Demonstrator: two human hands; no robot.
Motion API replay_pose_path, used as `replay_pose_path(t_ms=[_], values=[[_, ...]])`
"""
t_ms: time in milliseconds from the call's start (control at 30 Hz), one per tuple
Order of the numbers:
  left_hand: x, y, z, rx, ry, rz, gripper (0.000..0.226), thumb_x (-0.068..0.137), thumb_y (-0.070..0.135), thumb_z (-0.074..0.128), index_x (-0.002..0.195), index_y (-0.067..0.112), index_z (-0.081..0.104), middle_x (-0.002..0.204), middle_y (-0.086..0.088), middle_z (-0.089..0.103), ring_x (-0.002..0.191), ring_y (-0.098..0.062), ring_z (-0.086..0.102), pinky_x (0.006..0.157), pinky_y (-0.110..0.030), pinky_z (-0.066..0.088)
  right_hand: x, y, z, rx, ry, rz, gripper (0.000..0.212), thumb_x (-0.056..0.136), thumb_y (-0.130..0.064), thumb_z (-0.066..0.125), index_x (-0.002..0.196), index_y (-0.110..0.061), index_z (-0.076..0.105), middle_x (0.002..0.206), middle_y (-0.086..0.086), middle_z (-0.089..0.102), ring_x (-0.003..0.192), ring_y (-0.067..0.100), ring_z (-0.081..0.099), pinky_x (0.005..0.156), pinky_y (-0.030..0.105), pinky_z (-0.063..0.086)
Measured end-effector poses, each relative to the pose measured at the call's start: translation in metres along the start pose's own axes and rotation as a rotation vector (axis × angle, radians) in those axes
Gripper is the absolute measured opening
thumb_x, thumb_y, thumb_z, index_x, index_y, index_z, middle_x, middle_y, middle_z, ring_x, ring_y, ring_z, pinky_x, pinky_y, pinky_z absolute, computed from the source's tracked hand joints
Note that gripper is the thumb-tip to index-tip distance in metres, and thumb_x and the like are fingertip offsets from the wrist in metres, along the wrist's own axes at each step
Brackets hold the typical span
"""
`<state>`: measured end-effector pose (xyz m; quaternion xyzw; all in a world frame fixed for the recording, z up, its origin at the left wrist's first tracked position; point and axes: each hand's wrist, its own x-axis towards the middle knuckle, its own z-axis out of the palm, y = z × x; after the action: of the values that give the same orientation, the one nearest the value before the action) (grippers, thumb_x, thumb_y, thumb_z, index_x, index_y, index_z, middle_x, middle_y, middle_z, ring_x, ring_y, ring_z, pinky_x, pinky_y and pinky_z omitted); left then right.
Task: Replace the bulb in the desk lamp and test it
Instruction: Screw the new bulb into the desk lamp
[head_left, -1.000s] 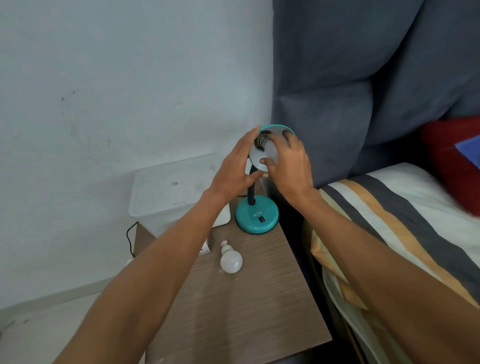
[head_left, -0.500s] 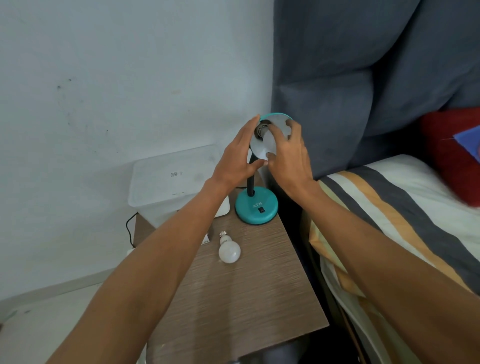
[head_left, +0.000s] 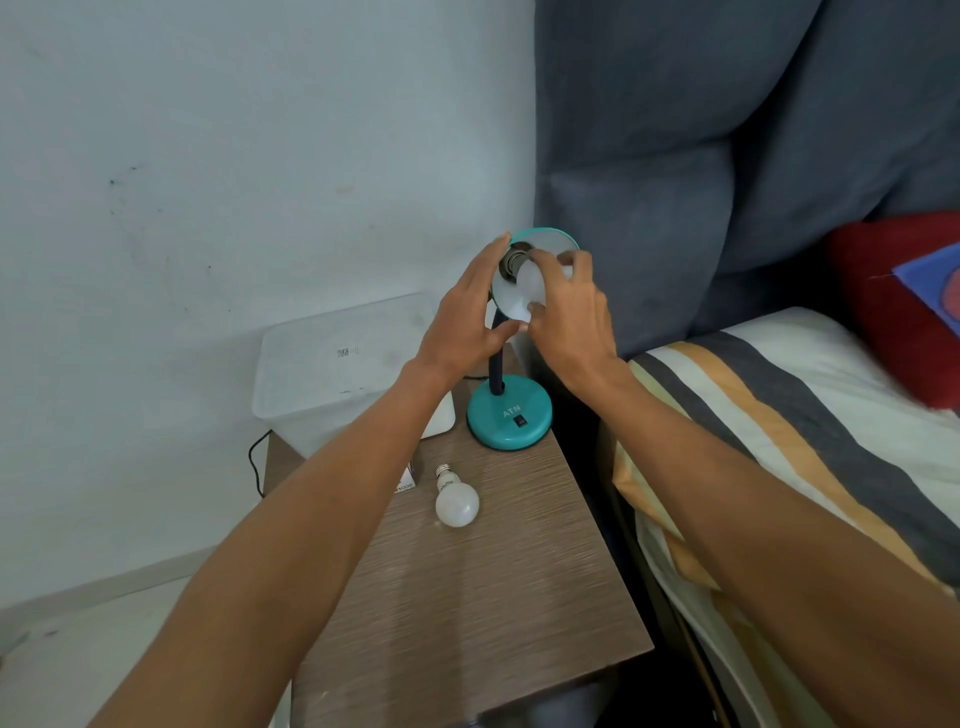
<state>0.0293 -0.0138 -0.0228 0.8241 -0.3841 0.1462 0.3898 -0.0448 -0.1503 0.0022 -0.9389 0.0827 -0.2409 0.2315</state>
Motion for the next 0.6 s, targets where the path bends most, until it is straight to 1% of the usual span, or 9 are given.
replay_pose_path(t_ms=[67,133,200,267,333,400,467,500,600], values=[[-0.0006,0.0021,0.0014,-0.003,0.004,-0.005,0.092,0.087,0.026,0.083,0.158,0.007,0.029,0.159,-0.011,0.043,0.145,-0.025,0.046,0.115,-0.044,0.045,0.0012,0.0017,-0.0027,0.001,0.016,0.069,0.056,0.09,-0.031,0.068,0.139,-0.014,0.046,0.128,0.02,0.056,0.102,0.042,0.064,0.083,0.049,0.056],[0.0004,0.0019,0.0029,-0.012,0.004,-0.006,0.09,0.087,0.024,0.082,0.158,0.007,0.029,0.159,-0.012,0.044,0.144,-0.026,0.047,0.113,-0.047,0.047,0.0039,0.0009,-0.0053,-0.012,0.044,0.115,0.056,0.091,-0.043,0.064,0.133,-0.009,0.05,0.123,0.018,0.061,0.104,0.038,0.064,0.082,0.047,0.056],[0.0016,0.0027,0.0001,-0.006,0.016,-0.003,0.09,0.087,0.023,0.082,0.158,0.008,0.029,0.159,-0.012,0.043,0.144,-0.027,0.047,0.113,-0.048,0.047,0.0054,-0.0053,-0.0075,0.002,0.066,0.079,0.055,0.091,-0.041,0.066,0.134,-0.009,0.051,0.13,0.017,0.053,0.11,0.036,0.059,0.085,0.045,0.054],[0.0021,0.0025,-0.0005,-0.008,0.012,-0.007,0.09,0.087,0.021,0.082,0.158,0.008,0.029,0.159,-0.012,0.043,0.144,-0.026,0.046,0.113,-0.047,0.047,0.0065,-0.0076,-0.0061,0.021,0.085,0.025,0.052,0.092,-0.031,0.068,0.138,-0.014,0.049,0.132,0.018,0.047,0.111,0.036,0.057,0.086,0.047,0.055],[0.0003,0.0029,0.0001,-0.015,0.013,-0.011,0.09,0.086,0.02,0.083,0.158,0.008,0.029,0.16,-0.012,0.043,0.145,-0.026,0.046,0.114,-0.047,0.047,0.0051,-0.0063,-0.0036,0.015,0.068,-0.007,0.05,0.092,-0.026,0.067,0.139,-0.017,0.05,0.132,0.019,0.047,0.113,0.038,0.056,0.088,0.049,0.055],[-0.0006,0.0033,0.0008,-0.017,0.009,-0.012,0.09,0.086,0.019,0.083,0.158,0.008,0.029,0.16,-0.012,0.042,0.146,-0.026,0.045,0.114,-0.047,0.046,0.0036,-0.0034,-0.0025,0.002,0.04,-0.033,0.055,0.089,-0.019,0.069,0.14,-0.015,0.05,0.135,0.02,0.046,0.119,0.039,0.053,0.092,0.049,0.053],[-0.0005,0.0028,0.0004,-0.02,0.01,-0.011,0.09,0.087,0.02,0.083,0.158,0.008,0.029,0.16,-0.012,0.042,0.146,-0.027,0.045,0.114,-0.048,0.046,0.0036,-0.0023,-0.0024,0.01,0.03,-0.042,0.06,0.085,-0.013,0.071,0.141,-0.011,0.049,0.135,0.02,0.048,0.119,0.039,0.054,0.094,0.048,0.053],[-0.0004,0.0025,0.0001,-0.022,0.012,-0.011,0.09,0.087,0.021,0.083,0.158,0.007,0.029,0.16,-0.012,0.042,0.146,-0.027,0.045,0.114,-0.048,0.046,0.0039,-0.0029,-0.0036,0.035,0.039,-0.015,0.058,0.086,-0.016,0.071,0.14,-0.01,0.05,0.132,0.021,0.051,0.115,0.039,0.057,0.093,0.047,0.053],[-0.0005,0.0008,-0.0007,-0.011,0.008,-0.01,0.092,0.087,0.024,0.083,0.158,0.007,0.029,0.16,-0.012,0.042,0.145,-0.027,0.045,0.114,-0.048,0.047,0.0063,-0.0064,-0.0089,0.134,0.068,0.141,0.055,0.091,-0.039,0.065,0.135,-0.009,0.051,0.119,0.021,0.064,0.103,0.041,0.065,0.086,0.05,0.056]])
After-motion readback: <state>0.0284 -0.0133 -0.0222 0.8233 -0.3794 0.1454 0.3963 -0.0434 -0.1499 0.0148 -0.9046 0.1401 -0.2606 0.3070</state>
